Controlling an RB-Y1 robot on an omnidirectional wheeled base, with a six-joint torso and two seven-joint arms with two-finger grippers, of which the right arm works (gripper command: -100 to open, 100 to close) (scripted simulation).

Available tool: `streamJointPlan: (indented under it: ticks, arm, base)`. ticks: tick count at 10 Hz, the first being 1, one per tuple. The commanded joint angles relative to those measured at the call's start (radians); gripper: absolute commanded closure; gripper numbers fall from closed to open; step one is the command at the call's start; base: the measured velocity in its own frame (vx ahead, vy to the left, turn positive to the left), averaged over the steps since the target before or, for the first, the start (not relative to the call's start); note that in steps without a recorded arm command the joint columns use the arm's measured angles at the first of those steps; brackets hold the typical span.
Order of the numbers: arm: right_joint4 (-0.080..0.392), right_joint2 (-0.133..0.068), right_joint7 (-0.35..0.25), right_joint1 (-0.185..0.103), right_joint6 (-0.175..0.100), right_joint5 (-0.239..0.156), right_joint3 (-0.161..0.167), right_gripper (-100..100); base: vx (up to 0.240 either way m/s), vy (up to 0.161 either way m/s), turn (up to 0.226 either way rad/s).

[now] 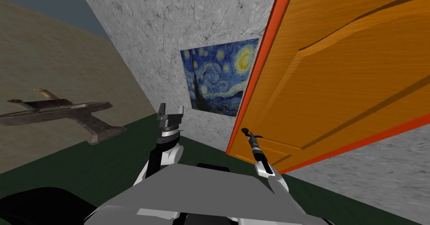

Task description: Pull the door open

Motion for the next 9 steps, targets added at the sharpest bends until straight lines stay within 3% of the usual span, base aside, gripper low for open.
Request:
streamJointPlan:
  ticks: [1, 2, 3, 8, 9]
  arm:
    - [0.028, 0.000, 0.011, -0.012, -0.003, -0.011, -0.024, -100]
    - [0.017, 0.002, 0.008, -0.008, -0.001, -0.007, -0.015, -100]
    - [0.017, 0.002, 0.008, -0.008, -0.001, -0.007, -0.015, 100]
    - [0.017, 0.002, 0.008, -0.008, -0.001, -0.007, -0.015, 100]
    - [0.014, -0.007, -0.007, 0.000, -0.007, -0.003, -0.003, 100]
  base:
    - [0.069, -0.038, 0.264]
    - [0.030, -0.020, 0.045]
    - [-0.005, 0.004, -0.040]
    - [-0.004, 0.002, -0.003]
    - [-0.085, -0.028, 0.076]
